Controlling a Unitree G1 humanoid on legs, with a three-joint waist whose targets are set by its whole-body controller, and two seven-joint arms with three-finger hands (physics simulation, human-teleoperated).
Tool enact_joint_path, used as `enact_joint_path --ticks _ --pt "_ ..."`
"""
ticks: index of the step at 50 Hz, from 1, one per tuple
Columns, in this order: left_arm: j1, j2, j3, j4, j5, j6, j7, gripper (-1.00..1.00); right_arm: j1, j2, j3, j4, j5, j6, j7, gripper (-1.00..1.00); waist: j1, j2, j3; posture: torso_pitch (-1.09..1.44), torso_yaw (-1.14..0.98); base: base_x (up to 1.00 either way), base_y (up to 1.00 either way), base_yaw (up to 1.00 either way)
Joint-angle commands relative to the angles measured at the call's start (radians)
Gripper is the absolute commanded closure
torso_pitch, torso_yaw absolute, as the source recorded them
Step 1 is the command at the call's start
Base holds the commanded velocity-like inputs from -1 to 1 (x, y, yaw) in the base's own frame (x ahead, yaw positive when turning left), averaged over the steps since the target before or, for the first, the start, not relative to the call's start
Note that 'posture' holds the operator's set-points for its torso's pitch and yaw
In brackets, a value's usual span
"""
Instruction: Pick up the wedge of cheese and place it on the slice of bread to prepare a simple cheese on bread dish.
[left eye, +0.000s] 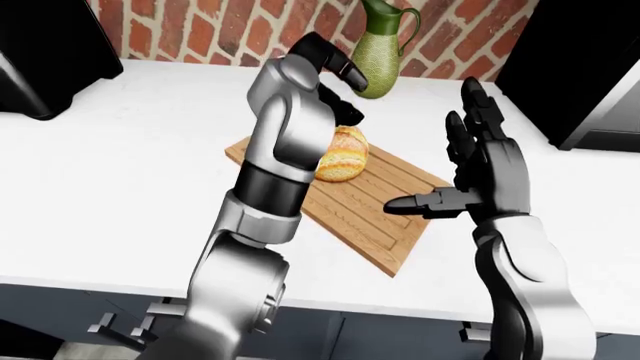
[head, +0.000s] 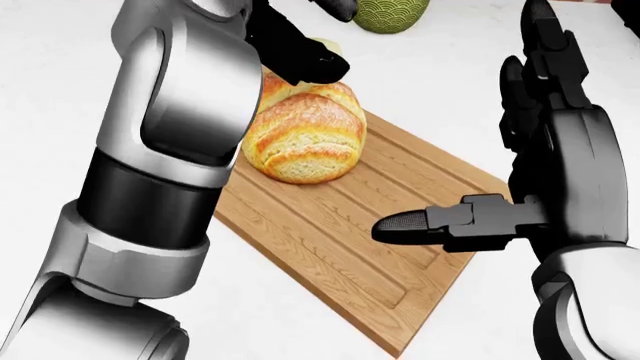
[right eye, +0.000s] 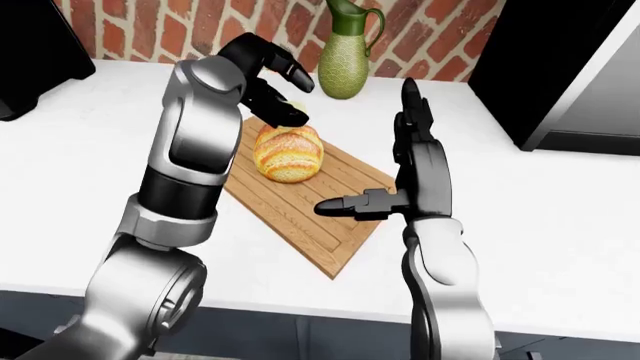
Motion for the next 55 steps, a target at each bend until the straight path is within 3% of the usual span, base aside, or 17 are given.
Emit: enact_joint_path --ticks 1,7,9,16,21,32,34,35,37,41,47,55 --pt "-0.039 0.006 0.004 -0.032 0.007 -0.025 0.015 0.29 -0.02 -0.006 -0.004 -0.035 -0.002 -0.027 -0.004 -1.0 0.0 -0.003 -0.027 0.0 0.0 0.0 0.0 0.0" --pt "-0.032 0.006 -0.002 -0.027 0.009 -0.034 0.019 0.25 -0.018 -0.006 -0.006 -0.038 0.0 -0.028 -0.004 -1.0 0.0 -0.003 -0.028 0.0 0.0 0.0 0.0 0.0" --pt "-0.032 0.007 0.001 -0.023 0.009 -0.037 0.02 0.11 -0.016 -0.006 -0.006 -0.035 0.002 -0.032 -0.003 -1.0 0.0 -0.003 -0.028 0.0 0.0 0.0 0.0 0.0" --pt "-0.022 0.004 -0.002 -0.025 0.012 -0.041 0.022 -0.04 -0.012 -0.006 -0.005 -0.041 0.003 -0.03 -0.004 -1.0 0.0 -0.002 -0.029 0.0 0.0 0.0 0.0 0.0" --pt "-0.023 0.007 -0.001 -0.022 0.016 -0.044 0.019 -0.27 -0.017 -0.007 -0.008 -0.04 0.004 -0.026 -0.005 -1.0 0.0 -0.002 -0.029 0.0 0.0 0.0 0.0 0.0" --pt "-0.024 0.008 0.004 -0.009 0.016 -0.054 0.025 -0.55 -0.017 -0.009 -0.012 -0.036 0.009 -0.03 -0.006 -1.0 0.0 -0.002 -0.029 0.0 0.0 0.0 0.0 0.0" --pt "-0.026 0.008 0.004 -0.013 0.015 -0.05 0.023 -0.63 -0.019 -0.01 -0.012 -0.039 0.009 -0.026 -0.006 -1.0 0.0 -0.002 -0.029 0.0 0.0 0.0 0.0 0.0" --pt "-0.024 0.01 0.003 -0.023 0.016 -0.046 0.019 -0.81 -0.017 -0.01 -0.013 -0.036 0.01 -0.031 -0.006 -1.0 0.0 -0.002 -0.029 0.0 0.0 0.0 0.0 0.0" --pt "-0.022 0.02 0.012 -0.047 0.015 -0.036 0.009 -0.99 -0.011 -0.01 -0.012 -0.029 0.009 -0.041 -0.006 -1.0 0.0 -0.002 -0.029 0.0 0.0 0.0 0.0 0.0" --pt "0.016 0.052 0.001 -0.195 0.052 0.034 -0.055 -1.0 -0.012 -0.012 -0.014 -0.039 0.01 -0.031 -0.007 -1.0 -0.002 0.001 -0.028 0.0 0.0 0.0 0.0 0.0" --pt "0.167 0.095 -0.028 -0.513 0.193 0.133 -0.199 -1.0 -0.008 -0.011 -0.017 -0.053 0.011 -0.022 -0.009 -1.0 -0.006 0.007 -0.021 0.0 0.0 0.0 0.0 0.0" --pt "0.315 0.14 0.013 -0.774 0.374 0.167 -0.385 -1.0 -0.014 -0.01 -0.001 -0.059 -0.006 -0.008 -0.01 -1.0 -0.005 0.011 -0.021 0.0 0.0 0.0 0.0 0.0"
